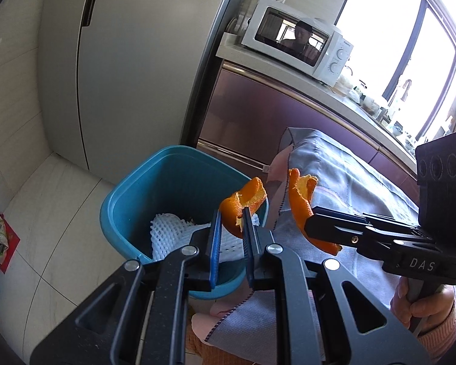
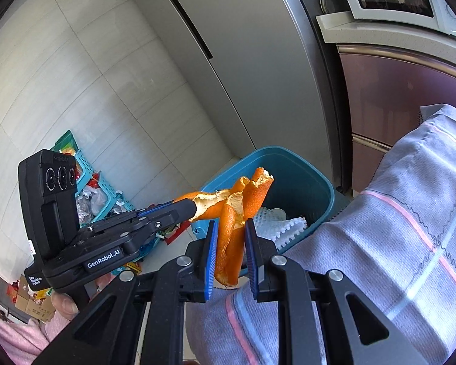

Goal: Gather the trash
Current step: 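Carry both orange peels over the teal bin with both grippers, then open both grippers to drop the orange peels into the bin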

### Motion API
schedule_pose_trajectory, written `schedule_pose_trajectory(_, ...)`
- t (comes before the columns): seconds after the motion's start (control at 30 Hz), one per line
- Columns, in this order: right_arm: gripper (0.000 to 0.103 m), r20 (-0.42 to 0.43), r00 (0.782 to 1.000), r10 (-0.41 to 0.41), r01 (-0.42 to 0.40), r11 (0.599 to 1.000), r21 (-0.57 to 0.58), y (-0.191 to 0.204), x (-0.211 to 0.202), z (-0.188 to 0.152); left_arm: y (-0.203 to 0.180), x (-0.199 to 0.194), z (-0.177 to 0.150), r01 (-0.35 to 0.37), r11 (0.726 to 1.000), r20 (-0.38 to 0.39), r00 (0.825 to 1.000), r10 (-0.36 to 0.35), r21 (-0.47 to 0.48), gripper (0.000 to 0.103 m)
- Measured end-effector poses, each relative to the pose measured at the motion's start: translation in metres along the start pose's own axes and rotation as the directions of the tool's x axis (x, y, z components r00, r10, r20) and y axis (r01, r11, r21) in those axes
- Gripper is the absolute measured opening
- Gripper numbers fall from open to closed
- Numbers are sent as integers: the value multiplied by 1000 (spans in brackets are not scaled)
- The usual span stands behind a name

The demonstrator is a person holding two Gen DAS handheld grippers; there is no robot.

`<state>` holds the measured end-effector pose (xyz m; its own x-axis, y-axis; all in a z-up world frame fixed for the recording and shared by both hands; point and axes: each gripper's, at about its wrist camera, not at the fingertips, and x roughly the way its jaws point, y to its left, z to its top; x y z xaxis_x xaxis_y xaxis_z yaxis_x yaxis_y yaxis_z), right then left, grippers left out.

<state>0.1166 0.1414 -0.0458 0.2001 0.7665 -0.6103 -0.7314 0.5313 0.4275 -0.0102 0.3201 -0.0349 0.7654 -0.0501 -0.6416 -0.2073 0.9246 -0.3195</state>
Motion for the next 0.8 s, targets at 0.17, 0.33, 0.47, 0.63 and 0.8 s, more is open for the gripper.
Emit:
schedule_pose_trajectory(0.17,17,-21,1000,-3,3,1000,12,-2,13,3,5,9,0,-14,1000,-12,1000,14,-9,14)
schedule_pose_trajectory(0.33,17,-40,999,-12,12,1000,18,-2,24,7,8,18,1,-24,1000,-22,999,24,-17,14)
schedule_pose_trajectory(0.47,17,-54,998,-18,20,999,31,-5,33,10,8,25,2,-32,999,-29,999,32,-20,14)
schedule_pose_trajectory(0.63,17,-68,997,-22,25,999,41,-7,44,15,9,34,2,-42,999,-37,998,41,-23,14)
schedule_pose_trajectory(0.8,17,-80,996,-31,34,999,43,-7,51,16,12,45,2,-54,998,-51,997,52,-30,14)
